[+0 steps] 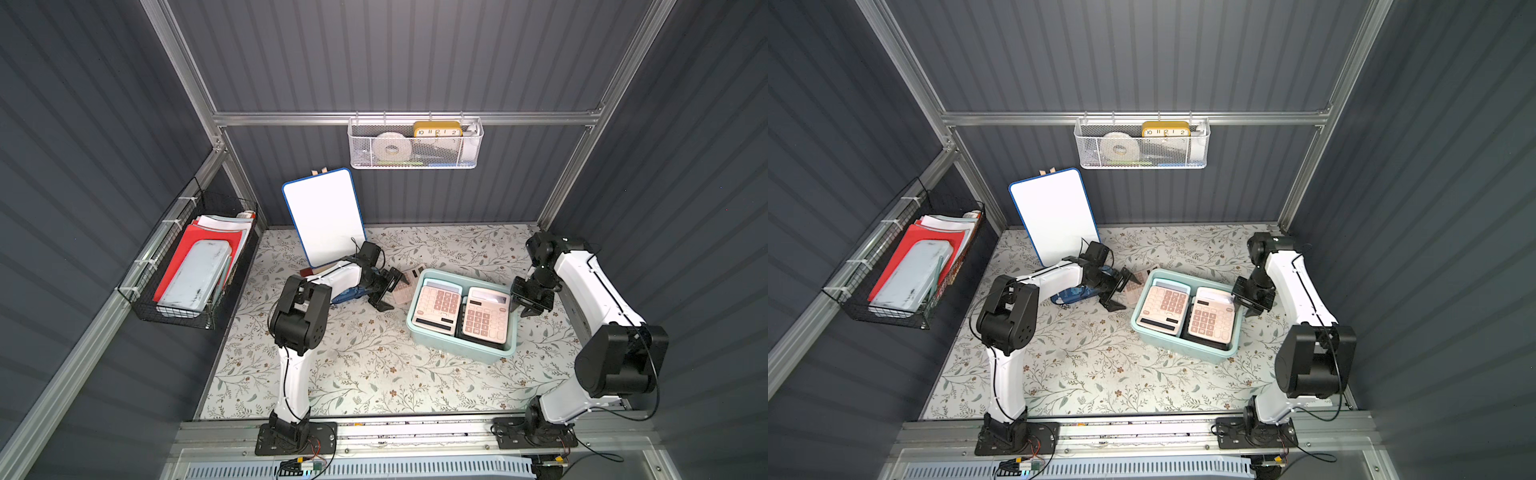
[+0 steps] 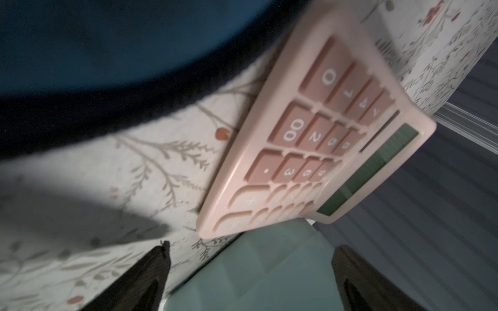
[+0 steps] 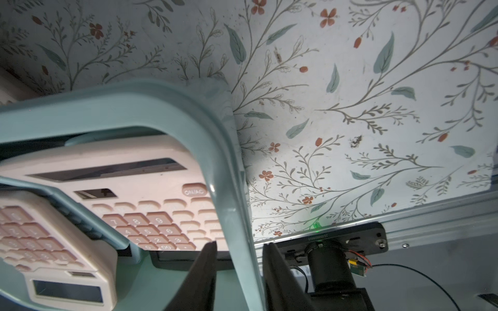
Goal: Put the calculator in the storage box
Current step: Pick up the calculator at the center of the board.
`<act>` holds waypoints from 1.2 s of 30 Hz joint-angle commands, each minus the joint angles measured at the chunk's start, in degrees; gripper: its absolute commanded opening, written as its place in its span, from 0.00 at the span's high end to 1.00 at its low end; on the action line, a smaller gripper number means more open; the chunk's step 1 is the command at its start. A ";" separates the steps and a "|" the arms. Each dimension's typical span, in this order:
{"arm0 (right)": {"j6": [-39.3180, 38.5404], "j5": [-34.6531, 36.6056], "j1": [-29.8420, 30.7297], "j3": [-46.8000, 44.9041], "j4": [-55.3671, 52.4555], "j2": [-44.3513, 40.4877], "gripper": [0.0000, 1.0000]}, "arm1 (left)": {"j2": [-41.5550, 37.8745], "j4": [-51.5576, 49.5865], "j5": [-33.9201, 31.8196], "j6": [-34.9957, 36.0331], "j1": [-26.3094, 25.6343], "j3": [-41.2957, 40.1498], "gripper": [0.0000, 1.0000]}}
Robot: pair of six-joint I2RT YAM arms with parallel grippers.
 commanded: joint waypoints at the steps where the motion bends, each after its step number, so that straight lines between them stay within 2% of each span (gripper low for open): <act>1: 0.04 -3.41 -0.19 1.17 0.18 -2.70 0.61 | 4.53 2.62 -2.21 -0.68 -0.51 2.41 0.01; 4: 0.82 -9.39 -0.22 2.19 1.19 -4.19 0.56 | 6.74 1.18 -2.99 0.95 -0.74 4.18 0.01; 10: 4.01 -12.51 -0.18 2.86 4.94 -9.95 0.49 | 9.26 -2.90 -4.77 3.83 -0.74 9.61 0.04; 16: 9.61 -17.57 -0.19 1.08 21.28 -12.84 0.44 | 8.99 -7.86 -4.41 6.11 -0.55 13.49 0.05; 19: 12.34 -21.81 -0.13 2.71 28.20 -8.33 0.44 | 6.66 -9.75 -4.03 7.78 -0.26 13.68 0.04; 22: 12.13 -24.81 1.01 6.73 30.65 -1.87 0.43 | 4.81 -14.02 -3.81 10.49 0.26 14.46 0.03; 30: 8.05 -25.32 4.36 20.79 26.60 17.39 0.41 | 3.36 -22.20 -6.34 15.99 2.22 17.11 0.01; 32: 6.87 -18.95 6.39 23.57 26.22 19.96 0.37 | 4.76 -24.37 -6.88 18.17 2.67 19.42 0.01; 33: 6.74 -16.82 7.29 24.50 27.31 20.66 0.35 | 5.57 -26.16 -9.63 19.51 2.90 20.73 0.01; 36: 6.47 -15.78 9.30 31.80 21.83 24.43 0.38 | 7.05 -29.55 -11.27 21.81 4.04 22.74 0.01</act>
